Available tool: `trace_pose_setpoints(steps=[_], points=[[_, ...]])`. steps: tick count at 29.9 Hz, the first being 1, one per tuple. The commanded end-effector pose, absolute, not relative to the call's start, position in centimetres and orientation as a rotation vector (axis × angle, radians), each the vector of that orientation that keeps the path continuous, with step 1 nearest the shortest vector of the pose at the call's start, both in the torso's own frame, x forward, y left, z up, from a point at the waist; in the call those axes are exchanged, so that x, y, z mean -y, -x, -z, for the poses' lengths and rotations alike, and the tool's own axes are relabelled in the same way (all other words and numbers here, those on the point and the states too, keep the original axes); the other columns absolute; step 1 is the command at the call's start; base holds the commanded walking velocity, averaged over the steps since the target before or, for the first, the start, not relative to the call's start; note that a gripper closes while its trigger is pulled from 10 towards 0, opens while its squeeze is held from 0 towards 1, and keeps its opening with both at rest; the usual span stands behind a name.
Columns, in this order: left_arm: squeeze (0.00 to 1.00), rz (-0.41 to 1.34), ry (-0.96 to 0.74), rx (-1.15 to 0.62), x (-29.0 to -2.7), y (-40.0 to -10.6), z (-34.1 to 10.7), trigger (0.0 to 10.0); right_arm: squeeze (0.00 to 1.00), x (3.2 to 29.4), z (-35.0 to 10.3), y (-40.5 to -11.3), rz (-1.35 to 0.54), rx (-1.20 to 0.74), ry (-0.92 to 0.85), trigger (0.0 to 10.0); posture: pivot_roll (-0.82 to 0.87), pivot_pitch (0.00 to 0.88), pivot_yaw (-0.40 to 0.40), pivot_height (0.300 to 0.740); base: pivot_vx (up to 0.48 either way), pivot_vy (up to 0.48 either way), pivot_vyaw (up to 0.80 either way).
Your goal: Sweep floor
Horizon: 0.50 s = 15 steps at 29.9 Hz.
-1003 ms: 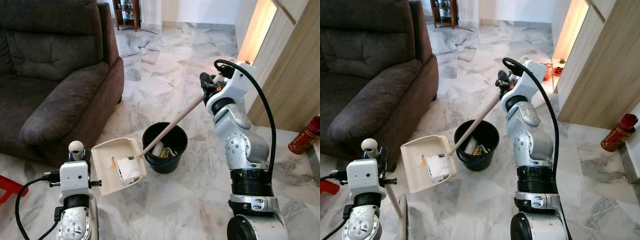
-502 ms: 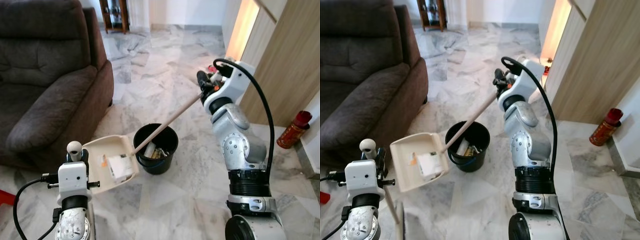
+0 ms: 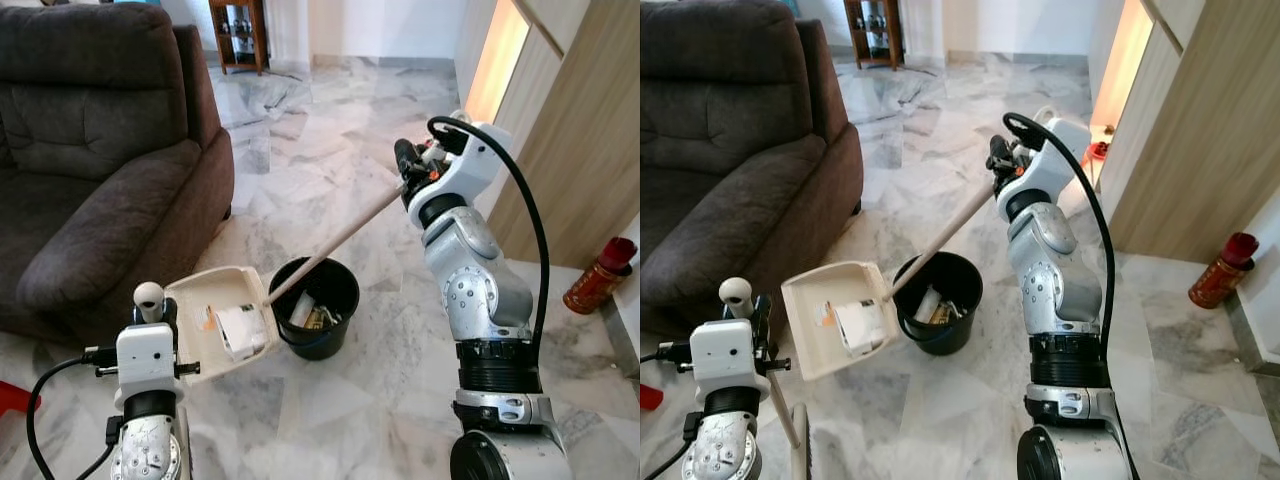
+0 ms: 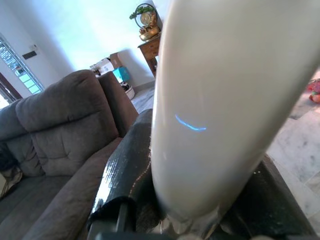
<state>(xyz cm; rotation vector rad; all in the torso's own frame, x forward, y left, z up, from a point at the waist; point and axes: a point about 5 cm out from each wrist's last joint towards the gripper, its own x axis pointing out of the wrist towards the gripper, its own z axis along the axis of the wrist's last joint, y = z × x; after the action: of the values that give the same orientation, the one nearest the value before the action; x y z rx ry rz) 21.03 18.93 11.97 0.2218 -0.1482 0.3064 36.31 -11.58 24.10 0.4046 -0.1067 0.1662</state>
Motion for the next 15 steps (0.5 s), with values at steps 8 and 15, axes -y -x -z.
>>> trace_pose_setpoints(steps=[8,15], points=[[0.00,-0.333,-0.264,0.206,-19.32,-21.03,-13.13,10.0,0.00,11.25,-25.86,-36.09,-0.200,0.186,-0.434,10.0,-0.14,0.058,0.053,0.740,0.359,0.000,0.00],[0.00,-0.336,-0.264,0.211,-19.34,-21.03,-13.18,10.0,0.00,11.27,-26.02,-36.08,-0.199,0.198,-0.441,10.0,-0.14,0.054,0.053,0.740,0.360,0.000,0.00]])
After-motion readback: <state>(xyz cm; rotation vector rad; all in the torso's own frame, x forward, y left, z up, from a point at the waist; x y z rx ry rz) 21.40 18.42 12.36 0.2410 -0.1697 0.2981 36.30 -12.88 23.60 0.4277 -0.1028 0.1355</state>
